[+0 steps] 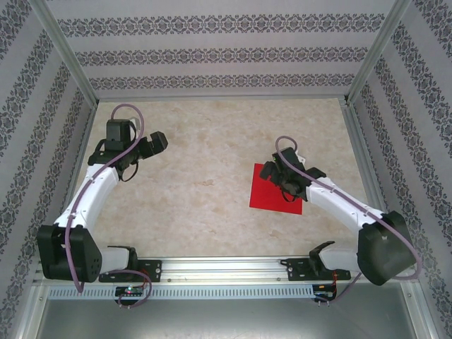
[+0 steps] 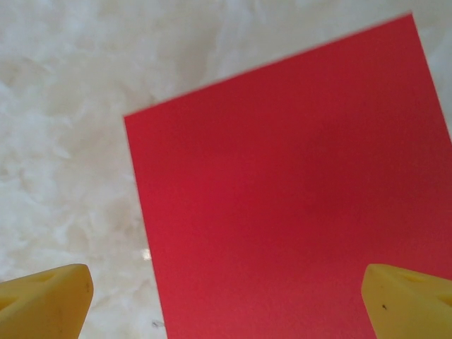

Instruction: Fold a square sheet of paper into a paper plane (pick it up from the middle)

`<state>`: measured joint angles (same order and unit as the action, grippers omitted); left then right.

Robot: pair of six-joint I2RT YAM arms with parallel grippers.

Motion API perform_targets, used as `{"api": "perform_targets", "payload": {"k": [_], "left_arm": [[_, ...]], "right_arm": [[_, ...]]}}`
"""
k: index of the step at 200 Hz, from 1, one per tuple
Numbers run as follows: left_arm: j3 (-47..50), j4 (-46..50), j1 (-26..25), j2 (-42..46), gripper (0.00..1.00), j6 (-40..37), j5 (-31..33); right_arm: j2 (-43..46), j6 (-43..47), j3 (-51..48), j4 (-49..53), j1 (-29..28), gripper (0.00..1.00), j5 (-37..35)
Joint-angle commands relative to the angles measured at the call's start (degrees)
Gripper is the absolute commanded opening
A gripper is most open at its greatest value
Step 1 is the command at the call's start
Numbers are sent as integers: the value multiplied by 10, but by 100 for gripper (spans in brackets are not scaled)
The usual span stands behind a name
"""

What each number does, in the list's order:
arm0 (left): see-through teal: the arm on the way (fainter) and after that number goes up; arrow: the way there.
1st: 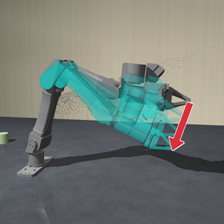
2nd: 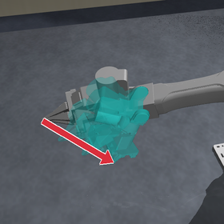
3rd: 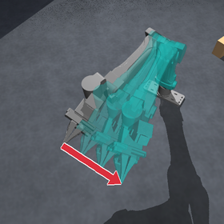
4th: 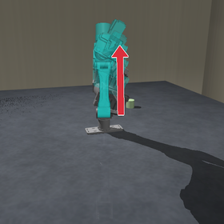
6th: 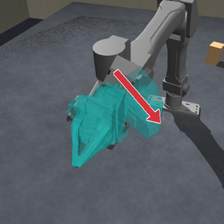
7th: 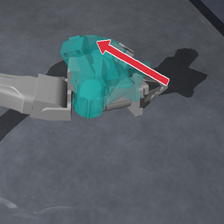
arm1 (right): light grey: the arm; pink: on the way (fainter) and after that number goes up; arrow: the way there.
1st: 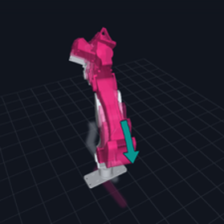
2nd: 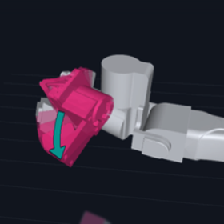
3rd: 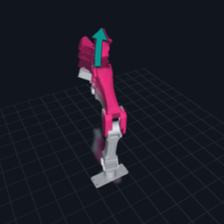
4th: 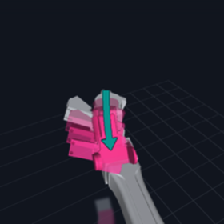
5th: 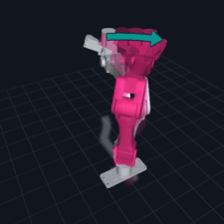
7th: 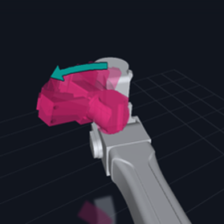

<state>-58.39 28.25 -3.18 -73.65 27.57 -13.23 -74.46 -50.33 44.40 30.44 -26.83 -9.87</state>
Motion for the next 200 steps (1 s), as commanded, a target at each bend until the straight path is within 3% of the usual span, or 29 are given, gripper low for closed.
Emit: {"api": "perform_targets", "payload": {"k": [1,59,118,200], "left_arm": [[-3,19,-5,1,100,20,-40],[25,-44,-5,-12,100,52,-64],[43,-71,-8,-32,100,62,-71],[37,-56,-9,-55,100,52,-60]], "right_arm": [[-45,-33,8,12,-5,98,-16],[-152,-14,60,27,-18,98,-34],[-247,35,114,9,-51,98,19],[-383,78,250,33,-213,98,82]]}}
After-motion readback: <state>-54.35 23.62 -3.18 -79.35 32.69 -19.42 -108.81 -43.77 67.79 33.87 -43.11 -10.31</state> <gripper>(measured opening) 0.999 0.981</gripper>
